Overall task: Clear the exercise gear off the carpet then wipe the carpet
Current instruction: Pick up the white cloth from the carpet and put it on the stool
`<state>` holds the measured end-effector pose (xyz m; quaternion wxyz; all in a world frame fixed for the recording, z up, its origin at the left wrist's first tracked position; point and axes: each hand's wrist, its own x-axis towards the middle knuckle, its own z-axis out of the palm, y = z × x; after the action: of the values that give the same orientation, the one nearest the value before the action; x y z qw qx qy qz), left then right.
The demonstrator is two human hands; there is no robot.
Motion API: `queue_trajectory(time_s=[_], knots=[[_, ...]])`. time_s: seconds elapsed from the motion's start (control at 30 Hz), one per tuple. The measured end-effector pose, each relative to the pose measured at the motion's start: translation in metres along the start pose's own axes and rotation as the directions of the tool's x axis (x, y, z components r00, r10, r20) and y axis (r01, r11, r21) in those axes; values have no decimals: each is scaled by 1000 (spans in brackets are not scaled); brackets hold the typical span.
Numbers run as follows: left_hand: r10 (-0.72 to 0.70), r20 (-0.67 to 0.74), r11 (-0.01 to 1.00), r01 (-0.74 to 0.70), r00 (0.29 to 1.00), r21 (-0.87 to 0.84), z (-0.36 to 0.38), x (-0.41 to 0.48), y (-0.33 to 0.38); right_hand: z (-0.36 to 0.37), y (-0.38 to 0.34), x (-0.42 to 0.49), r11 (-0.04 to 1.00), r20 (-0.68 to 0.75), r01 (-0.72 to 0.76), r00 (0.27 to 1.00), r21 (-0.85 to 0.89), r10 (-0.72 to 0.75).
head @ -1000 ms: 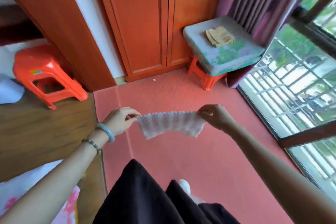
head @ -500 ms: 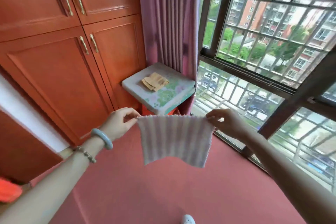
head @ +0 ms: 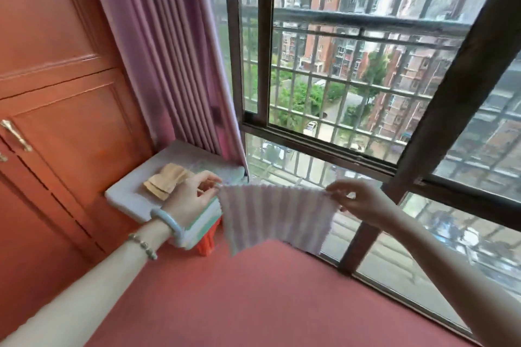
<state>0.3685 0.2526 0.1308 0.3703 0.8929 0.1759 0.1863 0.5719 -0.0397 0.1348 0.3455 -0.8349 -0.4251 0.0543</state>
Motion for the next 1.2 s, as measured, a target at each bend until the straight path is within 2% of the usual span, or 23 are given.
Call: queue_trajectory(time_s=[0.13,0.27,0.4,0.53,0.77,0.93,1.2], knots=[[56,50,998,-57,997,14,22,81,-11,-9,29,40,997,-54,-70,996,14,70],[115,164,993,-120,980,21,42,167,-32,-12,61,84,991,-98,-132,986,2,132],[159,323,987,-157,933,-33,57,242,-43,-5,89,123,966,-137,-257,956,37,260],[214,419,976,-210,883,-56,76,304,-46,4,111,154,928,-123,-364,921,76,371],[197,505,979,-193,840,-61,134,390,-60,-5,166,202,876,-101,-477,870,73,483],[125,540,990,-141,832,-11,187,447,-75,-12,233,246,840,-48,-536,840,83,541],[18,587,995,-70,809,66,274,549,-76,-30,340,326,778,115,-628,774,23,622]])
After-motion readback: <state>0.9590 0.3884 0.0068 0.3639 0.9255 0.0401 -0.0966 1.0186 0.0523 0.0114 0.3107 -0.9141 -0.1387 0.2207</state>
